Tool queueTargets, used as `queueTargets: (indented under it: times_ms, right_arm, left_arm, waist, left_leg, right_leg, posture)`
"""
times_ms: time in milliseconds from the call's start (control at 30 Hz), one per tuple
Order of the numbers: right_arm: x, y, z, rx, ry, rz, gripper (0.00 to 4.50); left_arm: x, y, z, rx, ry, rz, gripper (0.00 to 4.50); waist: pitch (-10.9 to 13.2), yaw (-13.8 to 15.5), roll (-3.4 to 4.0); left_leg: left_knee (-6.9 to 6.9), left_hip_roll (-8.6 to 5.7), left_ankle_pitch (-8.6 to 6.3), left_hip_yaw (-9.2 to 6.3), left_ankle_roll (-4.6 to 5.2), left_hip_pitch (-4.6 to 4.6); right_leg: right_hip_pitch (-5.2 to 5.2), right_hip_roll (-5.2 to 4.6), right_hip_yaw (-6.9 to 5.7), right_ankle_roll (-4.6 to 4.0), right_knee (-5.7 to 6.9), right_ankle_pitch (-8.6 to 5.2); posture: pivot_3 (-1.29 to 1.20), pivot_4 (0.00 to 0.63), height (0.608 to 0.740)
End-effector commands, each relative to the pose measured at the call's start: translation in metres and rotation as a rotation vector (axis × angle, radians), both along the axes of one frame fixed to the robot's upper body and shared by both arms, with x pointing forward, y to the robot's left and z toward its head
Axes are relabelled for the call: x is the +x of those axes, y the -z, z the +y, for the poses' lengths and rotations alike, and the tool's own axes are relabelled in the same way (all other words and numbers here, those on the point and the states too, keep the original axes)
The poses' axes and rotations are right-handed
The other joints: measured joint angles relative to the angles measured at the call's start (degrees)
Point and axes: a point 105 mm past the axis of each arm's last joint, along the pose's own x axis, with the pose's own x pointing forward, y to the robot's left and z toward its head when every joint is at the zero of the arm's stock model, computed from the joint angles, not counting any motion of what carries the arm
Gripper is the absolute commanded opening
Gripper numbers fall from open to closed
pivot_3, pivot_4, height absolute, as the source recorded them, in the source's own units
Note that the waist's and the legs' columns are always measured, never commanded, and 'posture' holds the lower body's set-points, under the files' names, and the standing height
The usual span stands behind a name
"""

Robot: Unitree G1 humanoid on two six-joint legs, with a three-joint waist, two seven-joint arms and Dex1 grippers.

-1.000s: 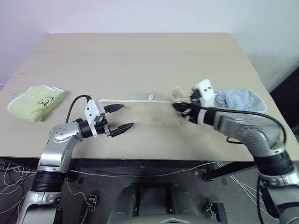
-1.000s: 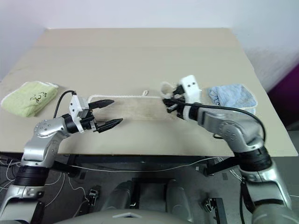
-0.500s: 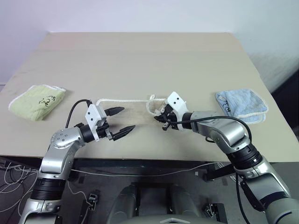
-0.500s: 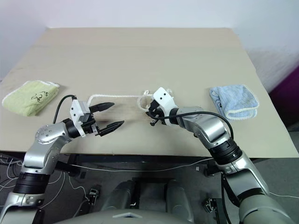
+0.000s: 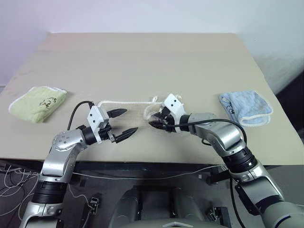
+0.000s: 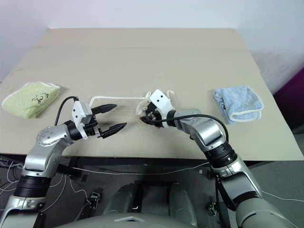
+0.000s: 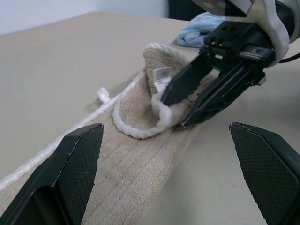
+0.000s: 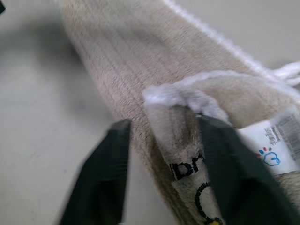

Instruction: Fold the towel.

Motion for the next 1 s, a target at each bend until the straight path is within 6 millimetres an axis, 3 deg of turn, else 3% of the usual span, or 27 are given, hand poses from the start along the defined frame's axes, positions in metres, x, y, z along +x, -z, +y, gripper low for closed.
queueTargets:
  times_ms: [33, 100, 200, 300, 400, 467, 700, 800, 1000]
  right_arm:
    - [-0.007, -0.026, -0.002, 0.069, -0.029, -0.082, 3.74]
    - [-0.016, -0.041, -0.007, 0.112, -0.061, -0.126, 4.41]
    - [-0.029, -0.064, -0.024, 0.177, -0.091, -0.167, 4.41]
    - [-0.027, -0.076, -0.05, 0.213, -0.015, -0.175, 4.41]
    - [-0.013, -0.07, -0.077, 0.178, 0.11, -0.162, 3.8]
    - [-0.005, -0.06, -0.088, 0.13, 0.161, -0.156, 3.15]
    - [0.011, -0.019, -0.088, 0.012, 0.179, -0.161, 0.67]
    - [0.019, -0.014, -0.08, 0.002, 0.162, -0.181, 0.67]
    - [0.028, -0.022, -0.056, 0.038, 0.096, -0.216, 0.67]
  left_arm:
    - [-0.002, -0.011, -0.005, -0.01, 0.023, -0.044, 4.5]
    - [-0.002, -0.011, -0.004, -0.01, 0.019, -0.045, 4.5]
    - [-0.003, -0.011, -0.002, -0.01, 0.01, -0.043, 4.5]
    - [-0.005, -0.01, 0.0, -0.009, 0.004, -0.038, 4.5]
    - [-0.005, -0.009, 0.0, -0.011, 0.005, -0.032, 4.5]
    - [-0.003, -0.008, -0.002, -0.012, 0.008, -0.03, 4.5]
    - [0.001, -0.012, -0.006, -0.014, 0.024, -0.036, 4.5]
    - [0.001, -0.012, -0.004, -0.01, 0.02, -0.038, 4.5]
    - [-0.002, -0.012, 0.0, -0.008, -0.001, -0.036, 4.5]
  waist:
    - [0.0, 0.0, 0.0]
    - [0.0, 0.0, 0.0]
    - [0.0, 0.1, 0.0]
    - [0.0, 0.1, 0.0]
    - [0.0, 0.0, 0.0]
    - [0.0, 0.0, 0.0]
    - [0.0, 0.0, 0.01]
    - [0.0, -0.1, 0.01]
    - [0.0, -0.2, 0.02]
  left_leg:
    - [-0.01, 0.0, 0.0, 0.0, 0.0, 0.0]
    - [-0.02, 0.0, 0.0, 0.0, 0.0, 0.0]
    - [-0.02, 0.0, 0.0, 0.0, 0.0, -0.01]
    - [-0.02, 0.0, 0.0, -0.02, 0.0, 0.0]
    - [-0.03, 0.0, 0.0, -0.03, 0.0, 0.0]
    - [-0.04, 0.01, 0.0, -0.02, 0.0, 0.01]
    - [-0.03, 0.01, 0.0, 0.0, 0.0, 0.01]
    - [-0.03, 0.01, 0.0, 0.01, 0.0, 0.01]
    - [-0.04, 0.01, 0.0, 0.0, 0.0, 0.01]
  right_leg:
    - [0.0, 0.0, 0.0, 0.0, 0.0, 0.0]
    - [-0.01, -0.01, 0.0, 0.0, 0.0, 0.0]
    - [0.01, -0.02, 0.0, 0.0, -0.03, 0.0]
    - [0.04, -0.02, -0.01, 0.0, -0.05, 0.0]
    - [0.05, -0.02, -0.01, 0.0, -0.05, 0.0]
    - [0.04, -0.02, -0.01, -0.01, -0.05, 0.0]
    - [0.03, -0.01, -0.01, 0.0, -0.05, 0.0]
    - [0.03, 0.0, 0.0, 0.0, -0.05, 0.0]
    - [0.01, 0.04, -0.01, 0.0, -0.04, 0.0]
  posture:
    - [0.0, 0.15, 0.74]
    - [0.0, 0.15, 0.74]
    - [0.0, 0.15, 0.74]
    - [0.0, 0.15, 0.74]
    - [0.0, 0.15, 0.74]
    - [0.0, 0.15, 0.74]
    - [0.0, 0.15, 0.74]
    - [0.0, 0.15, 0.74]
    - [0.0, 0.15, 0.74]
